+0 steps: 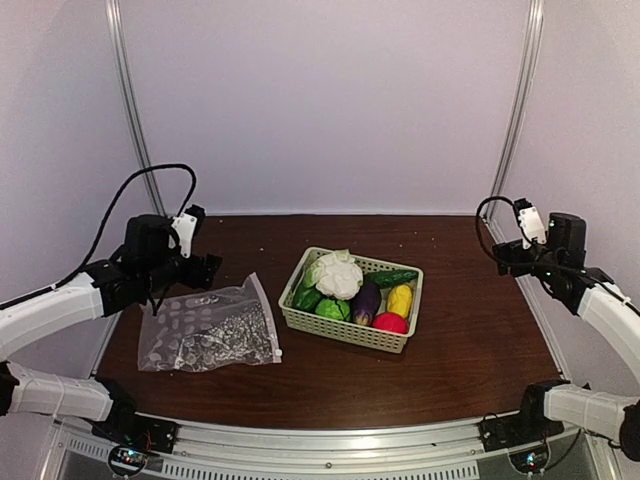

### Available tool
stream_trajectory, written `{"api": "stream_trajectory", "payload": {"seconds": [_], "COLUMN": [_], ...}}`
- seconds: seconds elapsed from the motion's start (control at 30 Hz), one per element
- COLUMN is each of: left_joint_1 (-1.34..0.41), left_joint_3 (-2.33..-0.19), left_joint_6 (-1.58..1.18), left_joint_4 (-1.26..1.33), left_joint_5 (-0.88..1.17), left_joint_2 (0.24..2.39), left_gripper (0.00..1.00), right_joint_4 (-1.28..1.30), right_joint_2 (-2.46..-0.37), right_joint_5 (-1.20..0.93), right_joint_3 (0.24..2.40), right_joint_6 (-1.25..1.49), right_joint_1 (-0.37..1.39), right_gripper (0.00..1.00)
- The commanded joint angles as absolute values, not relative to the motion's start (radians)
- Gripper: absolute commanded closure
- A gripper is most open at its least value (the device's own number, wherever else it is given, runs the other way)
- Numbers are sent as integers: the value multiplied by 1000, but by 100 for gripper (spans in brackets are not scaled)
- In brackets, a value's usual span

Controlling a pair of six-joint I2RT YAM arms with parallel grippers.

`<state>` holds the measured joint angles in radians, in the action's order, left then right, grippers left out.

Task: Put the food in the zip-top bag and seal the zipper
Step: Adjust both arms in the bin at the center of the board.

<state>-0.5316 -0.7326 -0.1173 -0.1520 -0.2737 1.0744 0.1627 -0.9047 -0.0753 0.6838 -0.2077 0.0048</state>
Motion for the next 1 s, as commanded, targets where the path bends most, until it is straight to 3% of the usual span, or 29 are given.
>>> {"api": "stream_trajectory", "payload": {"seconds": [0.0, 0.17, 0.33, 0.5, 0.67, 0.97], "left_joint_1": [-562, -659, -744, -847, -884, -899], "left_joint_3": [-713, -771, -825, -840, -839, -941], "left_joint_6": [-178, -238, -398, -530, -651, -676], "left_joint_4": [-47, -87, -156, -153, -120, -156], "left_joint_5": [-128, -42, -16, -42, 32, 55], "left_joint_2": [1118, 1225, 1339, 1404, 1490, 1659], "left_gripper": [13, 19, 26, 40, 28, 26], "right_joint_4": [182, 186, 233, 242, 290, 385], "right_joint_2": [-876, -928, -1151, -1415, -1650, -1895], "right_joint_5": [-120, -276, -397, -448, -425, -564], "right_joint_3": [653, 661, 804, 979, 1161, 1404], "right_joint_6": [-306, -433, -514, -514, -535, -535], "right_joint_1": [-8, 20, 48, 112, 229, 339], "right_gripper": [2, 1, 21, 28, 34, 39]}}
